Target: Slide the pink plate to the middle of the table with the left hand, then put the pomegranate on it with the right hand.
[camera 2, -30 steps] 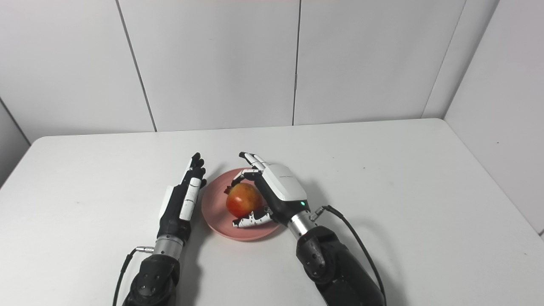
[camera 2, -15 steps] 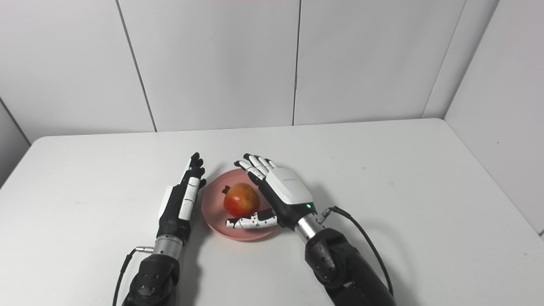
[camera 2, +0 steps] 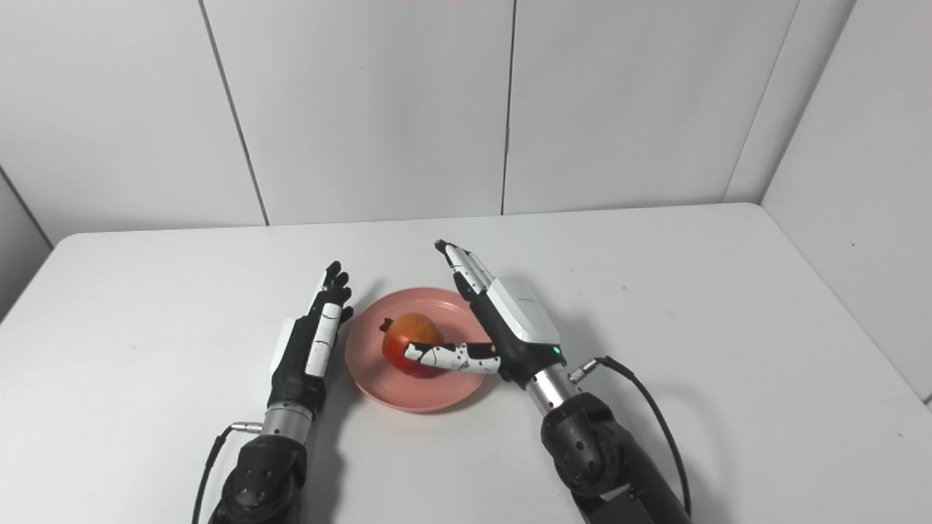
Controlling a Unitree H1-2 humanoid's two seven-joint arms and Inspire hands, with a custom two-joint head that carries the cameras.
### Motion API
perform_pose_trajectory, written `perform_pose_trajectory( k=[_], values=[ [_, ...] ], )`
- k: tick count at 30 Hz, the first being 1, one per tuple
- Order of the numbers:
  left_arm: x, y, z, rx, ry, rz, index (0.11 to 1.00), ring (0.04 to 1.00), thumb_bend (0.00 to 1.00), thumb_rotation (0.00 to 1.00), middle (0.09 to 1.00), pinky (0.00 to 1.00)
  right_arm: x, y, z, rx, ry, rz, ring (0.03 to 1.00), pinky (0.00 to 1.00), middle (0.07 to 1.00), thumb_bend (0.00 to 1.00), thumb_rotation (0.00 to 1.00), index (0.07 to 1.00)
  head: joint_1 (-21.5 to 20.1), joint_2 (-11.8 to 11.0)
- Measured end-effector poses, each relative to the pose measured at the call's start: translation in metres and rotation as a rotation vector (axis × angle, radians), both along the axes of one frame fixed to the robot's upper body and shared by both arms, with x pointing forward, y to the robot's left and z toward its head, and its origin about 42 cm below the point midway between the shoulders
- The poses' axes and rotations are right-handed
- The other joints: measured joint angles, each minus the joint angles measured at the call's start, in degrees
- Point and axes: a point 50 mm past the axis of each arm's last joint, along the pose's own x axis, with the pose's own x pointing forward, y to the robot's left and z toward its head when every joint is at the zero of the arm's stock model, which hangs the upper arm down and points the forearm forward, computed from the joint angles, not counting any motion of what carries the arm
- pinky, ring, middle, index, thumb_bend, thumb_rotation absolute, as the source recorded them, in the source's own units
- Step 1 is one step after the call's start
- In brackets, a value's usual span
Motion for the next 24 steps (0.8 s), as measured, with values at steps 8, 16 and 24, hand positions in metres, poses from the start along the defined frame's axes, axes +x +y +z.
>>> perform_pose_trajectory(
  k=[8, 16, 24],
  values=[
    [0.000, 0.001, 0.000, 0.002, 0.001, 0.009, 0.955, 0.970, 0.75, 1.00, 0.971, 0.95, -0.003, -0.022, -0.005, 0.190, 0.062, -0.044, 1.000, 1.00, 1.000, 0.79, 1.00, 1.000, 0.1, 0.1],
    [0.000, 0.004, 0.000, -0.006, -0.001, 0.022, 0.950, 0.966, 0.76, 1.00, 0.965, 0.96, -0.004, -0.024, -0.010, 0.410, 0.143, -0.041, 1.000, 1.00, 1.000, 0.81, 1.00, 1.000, 0.1, 0.5],
    [-0.002, 0.014, 0.008, -0.033, -0.030, 0.007, 0.976, 0.973, 0.74, 1.00, 0.982, 0.96, -0.002, -0.021, -0.016, 0.592, 0.176, -0.093, 1.000, 1.00, 1.000, 0.74, 0.97, 1.000, 0.1, 0.6]
  ],
)
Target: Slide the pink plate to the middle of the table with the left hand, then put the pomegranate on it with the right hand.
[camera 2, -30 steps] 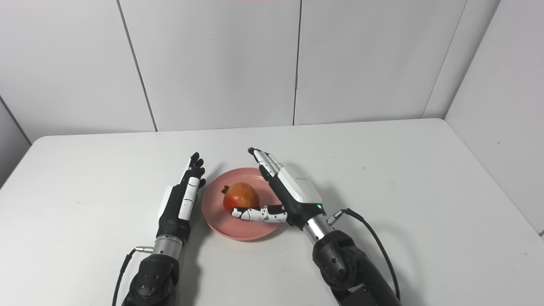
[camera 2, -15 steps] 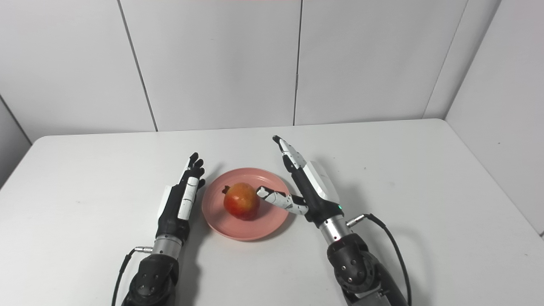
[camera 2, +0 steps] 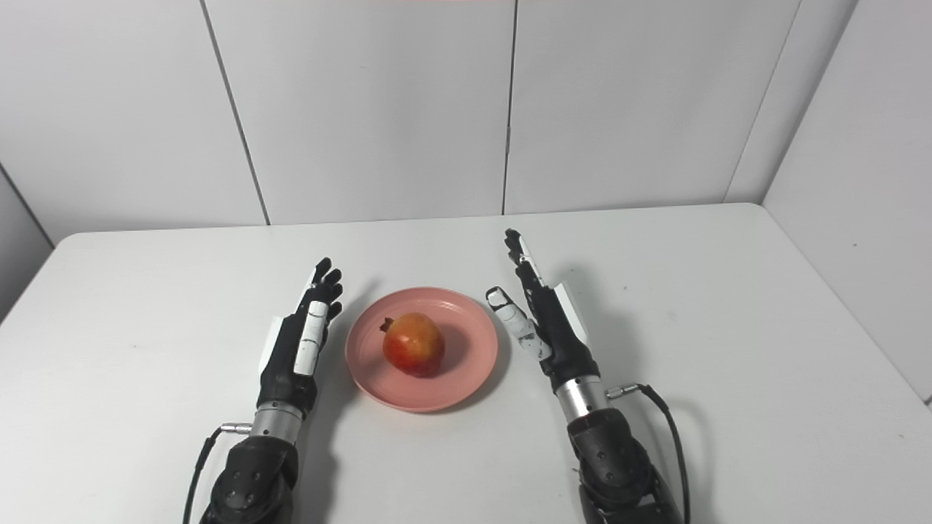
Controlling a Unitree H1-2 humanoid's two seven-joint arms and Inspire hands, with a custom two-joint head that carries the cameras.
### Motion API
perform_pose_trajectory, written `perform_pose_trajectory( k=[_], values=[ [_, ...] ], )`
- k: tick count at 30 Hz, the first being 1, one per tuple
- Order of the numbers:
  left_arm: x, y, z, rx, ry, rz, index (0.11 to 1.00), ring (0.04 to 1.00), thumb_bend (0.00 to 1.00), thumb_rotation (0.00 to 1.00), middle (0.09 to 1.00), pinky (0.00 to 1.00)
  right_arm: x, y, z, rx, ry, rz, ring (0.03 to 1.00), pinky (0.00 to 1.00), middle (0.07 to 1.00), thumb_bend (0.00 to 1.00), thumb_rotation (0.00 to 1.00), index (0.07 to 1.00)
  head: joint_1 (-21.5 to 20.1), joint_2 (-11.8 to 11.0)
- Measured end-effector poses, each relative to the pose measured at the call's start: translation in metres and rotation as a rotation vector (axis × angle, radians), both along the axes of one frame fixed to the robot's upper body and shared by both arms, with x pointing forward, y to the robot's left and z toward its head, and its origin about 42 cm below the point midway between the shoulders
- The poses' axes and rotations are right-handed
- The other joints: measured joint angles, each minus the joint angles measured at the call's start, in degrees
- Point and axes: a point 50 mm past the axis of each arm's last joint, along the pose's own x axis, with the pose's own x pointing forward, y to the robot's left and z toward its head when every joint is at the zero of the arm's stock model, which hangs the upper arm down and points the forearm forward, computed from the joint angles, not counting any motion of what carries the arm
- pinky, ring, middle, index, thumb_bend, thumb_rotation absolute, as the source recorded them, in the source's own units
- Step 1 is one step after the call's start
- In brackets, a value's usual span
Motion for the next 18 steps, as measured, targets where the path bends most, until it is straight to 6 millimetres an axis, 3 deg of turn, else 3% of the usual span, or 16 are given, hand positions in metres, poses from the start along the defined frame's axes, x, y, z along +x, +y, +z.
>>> perform_pose_trajectory(
  k=[7, 18],
  values=[
    [-0.001, 0.015, 0.002, 0.017, -0.011, -0.041, 1.000, 1.000, 0.73, 1.00, 1.000, 0.99, -0.008, 0.013, -0.003, 0.034, 0.025, 0.019, 1.000, 1.00, 1.000, 0.73, 1.00, 1.000, -0.4, -0.1],
    [-0.006, 0.026, 0.000, 0.026, -0.003, -0.053, 1.000, 1.000, 0.75, 1.00, 1.000, 1.00, -0.020, 0.021, -0.009, 0.162, 0.118, -0.011, 1.000, 1.00, 1.000, 0.74, 0.92, 1.000, -0.7, -0.3]
  ],
)
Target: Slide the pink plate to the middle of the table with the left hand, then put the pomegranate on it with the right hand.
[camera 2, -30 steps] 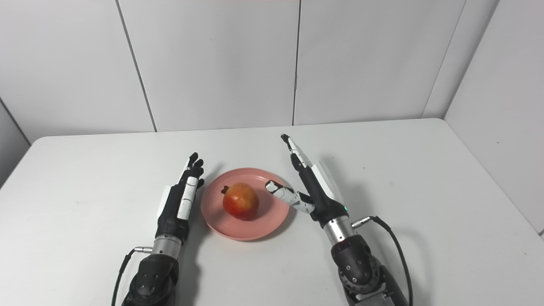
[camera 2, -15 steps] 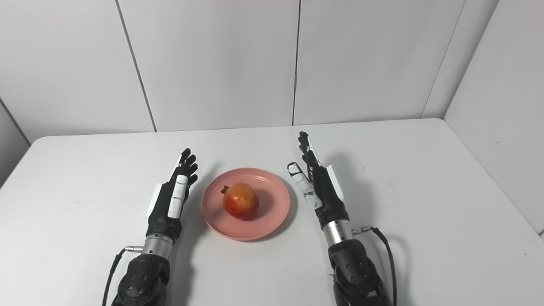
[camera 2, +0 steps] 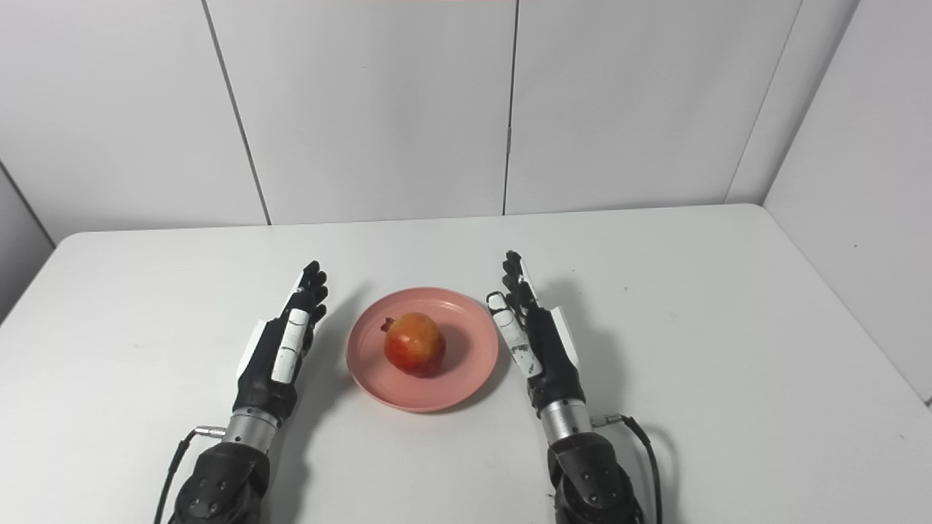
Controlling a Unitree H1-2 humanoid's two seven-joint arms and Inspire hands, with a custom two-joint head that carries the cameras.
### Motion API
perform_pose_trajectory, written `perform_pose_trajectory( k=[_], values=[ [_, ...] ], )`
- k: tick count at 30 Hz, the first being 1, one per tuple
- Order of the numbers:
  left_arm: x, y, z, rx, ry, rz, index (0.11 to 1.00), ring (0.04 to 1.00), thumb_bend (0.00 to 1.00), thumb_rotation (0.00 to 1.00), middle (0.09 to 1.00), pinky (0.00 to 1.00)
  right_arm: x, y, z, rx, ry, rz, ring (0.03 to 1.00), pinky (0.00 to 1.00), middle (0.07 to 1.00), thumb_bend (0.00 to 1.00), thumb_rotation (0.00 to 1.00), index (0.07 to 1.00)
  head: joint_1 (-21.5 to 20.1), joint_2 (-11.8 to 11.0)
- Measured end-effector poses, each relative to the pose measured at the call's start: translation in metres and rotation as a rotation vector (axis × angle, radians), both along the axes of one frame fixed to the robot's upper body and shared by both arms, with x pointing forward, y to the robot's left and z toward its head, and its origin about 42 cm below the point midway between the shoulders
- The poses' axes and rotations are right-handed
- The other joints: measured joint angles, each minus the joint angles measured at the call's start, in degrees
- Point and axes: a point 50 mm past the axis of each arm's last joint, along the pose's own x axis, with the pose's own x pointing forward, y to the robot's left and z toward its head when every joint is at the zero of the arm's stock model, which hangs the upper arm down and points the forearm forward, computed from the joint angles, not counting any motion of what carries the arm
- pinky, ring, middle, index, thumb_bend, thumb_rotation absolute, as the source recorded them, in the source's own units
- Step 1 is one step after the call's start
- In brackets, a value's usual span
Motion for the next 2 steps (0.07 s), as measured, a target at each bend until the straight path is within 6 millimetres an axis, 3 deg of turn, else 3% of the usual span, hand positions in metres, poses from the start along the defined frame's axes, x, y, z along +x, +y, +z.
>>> perform_pose_trajectory(
  k=[2],
  values=[
    [0.0000, 0.0021, 0.0022, 0.005, -0.004, -0.002, 1.000, 1.000, 0.75, 1.00, 1.000, 1.00, 0.0002, -0.0033, 0.0000, 0.022, 0.005, -0.017, 1.000, 1.00, 1.000, 0.77, 0.89, 0.993, -0.1, 0.0]
  ],
)
